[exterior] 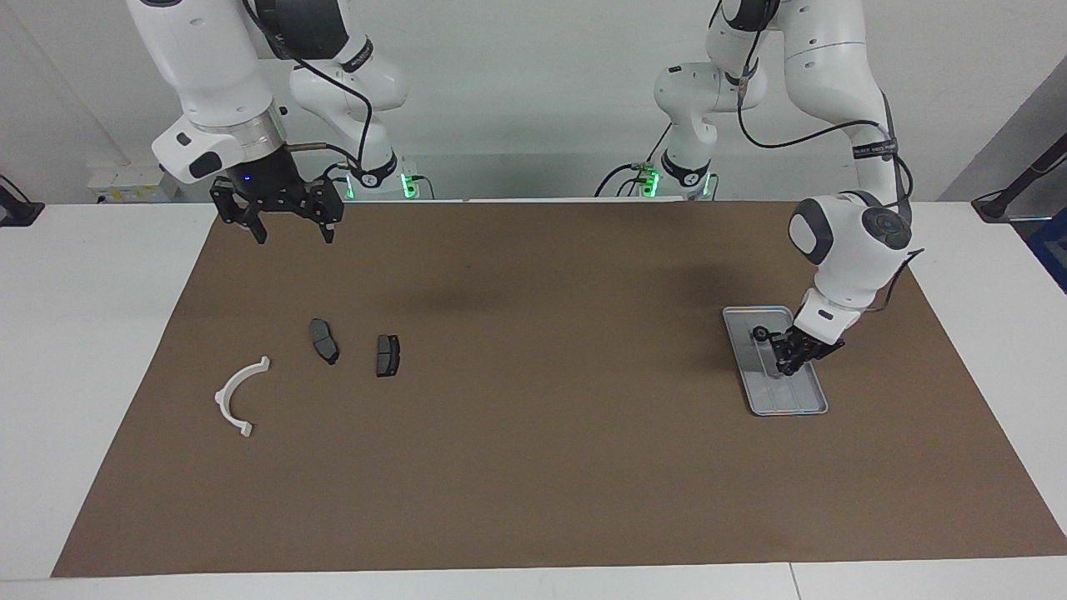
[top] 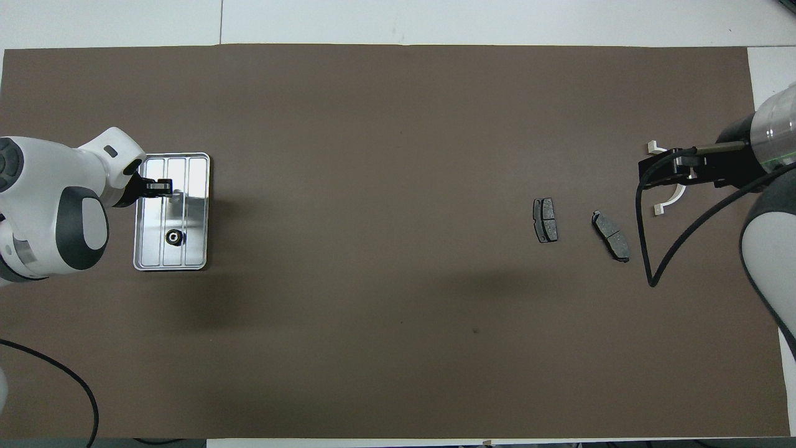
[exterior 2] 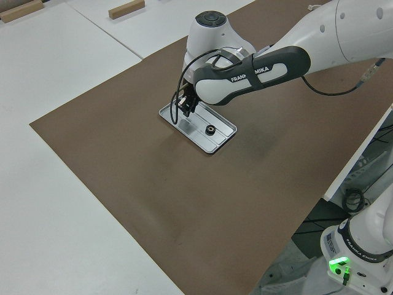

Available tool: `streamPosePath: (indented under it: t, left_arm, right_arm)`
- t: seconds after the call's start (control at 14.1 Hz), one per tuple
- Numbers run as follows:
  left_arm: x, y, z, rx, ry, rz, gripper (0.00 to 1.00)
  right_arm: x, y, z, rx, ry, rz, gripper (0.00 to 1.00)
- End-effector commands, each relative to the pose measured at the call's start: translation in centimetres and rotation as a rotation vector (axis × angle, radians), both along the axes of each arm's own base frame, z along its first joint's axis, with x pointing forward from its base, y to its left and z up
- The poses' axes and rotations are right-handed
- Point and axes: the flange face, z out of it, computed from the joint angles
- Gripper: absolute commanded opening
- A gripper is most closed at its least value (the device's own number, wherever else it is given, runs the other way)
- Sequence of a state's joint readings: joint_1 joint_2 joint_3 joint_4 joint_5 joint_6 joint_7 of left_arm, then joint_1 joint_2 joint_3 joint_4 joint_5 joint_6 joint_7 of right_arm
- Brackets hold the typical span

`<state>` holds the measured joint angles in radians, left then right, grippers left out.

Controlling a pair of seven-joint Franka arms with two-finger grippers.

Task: Pick bearing gear from pile to tray
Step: 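Carry the black nut with the left gripper over the tray, then lower the nut onto the tray and open the left gripper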

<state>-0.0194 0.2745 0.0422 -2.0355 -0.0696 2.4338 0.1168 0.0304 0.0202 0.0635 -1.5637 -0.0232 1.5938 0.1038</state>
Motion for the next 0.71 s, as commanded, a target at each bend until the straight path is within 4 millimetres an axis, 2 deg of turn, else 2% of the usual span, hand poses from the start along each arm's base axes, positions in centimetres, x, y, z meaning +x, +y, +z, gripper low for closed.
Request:
streamPosePath:
  t: [0.0, 0.64]
  left_arm:
    - [-0.2, -0.1, -0.9, -0.007, -0.026, 0.02, 0.04]
    - [-0.9, -0.7, -2.7, -0.004, -0.038, 0.018, 0.04]
  right_arm:
    - [-0.5, -0.5, 0.1, -0.007, -0.011, 0.027, 1.0]
    - [-0.5, -0.9, 0.2, 0.012, -0.013, 0.001, 1.0]
